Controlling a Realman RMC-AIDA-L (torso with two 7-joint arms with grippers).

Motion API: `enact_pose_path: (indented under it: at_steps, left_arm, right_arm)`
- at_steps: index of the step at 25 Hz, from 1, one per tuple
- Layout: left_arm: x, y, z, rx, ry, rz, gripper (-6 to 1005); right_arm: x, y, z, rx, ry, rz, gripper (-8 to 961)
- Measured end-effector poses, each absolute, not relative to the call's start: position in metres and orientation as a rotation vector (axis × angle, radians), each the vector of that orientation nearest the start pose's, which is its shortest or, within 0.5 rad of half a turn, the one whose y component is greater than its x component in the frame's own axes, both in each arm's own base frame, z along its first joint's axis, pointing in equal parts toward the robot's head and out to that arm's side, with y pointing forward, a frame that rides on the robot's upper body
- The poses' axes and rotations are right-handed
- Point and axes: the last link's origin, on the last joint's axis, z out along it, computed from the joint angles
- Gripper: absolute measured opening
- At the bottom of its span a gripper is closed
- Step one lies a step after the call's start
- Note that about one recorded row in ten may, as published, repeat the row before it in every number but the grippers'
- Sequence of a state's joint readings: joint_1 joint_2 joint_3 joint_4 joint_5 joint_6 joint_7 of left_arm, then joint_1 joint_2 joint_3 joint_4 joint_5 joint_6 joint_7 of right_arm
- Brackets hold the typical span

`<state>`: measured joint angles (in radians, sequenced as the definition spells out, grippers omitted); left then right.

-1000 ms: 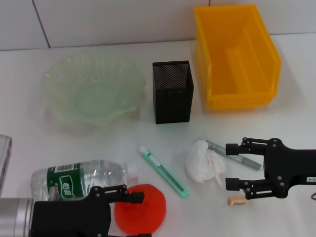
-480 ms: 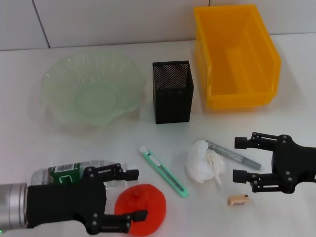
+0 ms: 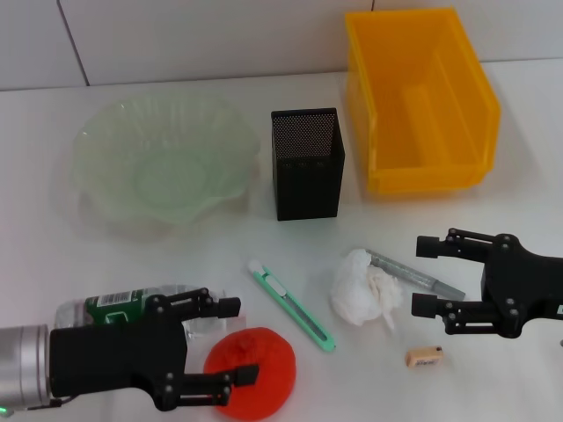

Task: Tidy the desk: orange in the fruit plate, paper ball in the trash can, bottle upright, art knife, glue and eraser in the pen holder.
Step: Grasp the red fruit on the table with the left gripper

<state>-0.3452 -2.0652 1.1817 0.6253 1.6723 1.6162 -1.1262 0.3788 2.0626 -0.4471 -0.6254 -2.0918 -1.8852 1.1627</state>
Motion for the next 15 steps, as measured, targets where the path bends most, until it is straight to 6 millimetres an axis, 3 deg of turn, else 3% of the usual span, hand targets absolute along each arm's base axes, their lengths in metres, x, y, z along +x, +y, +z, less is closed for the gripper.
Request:
enact_pose_path:
  at_steps: [15]
  left_arm:
    - [-0.273, 0.251, -0.073, -2.988, -0.423, -0.682, 735]
  right_arm:
    - [0.303, 0.248, 0.024, -2.721, 0.556, 0.926, 817]
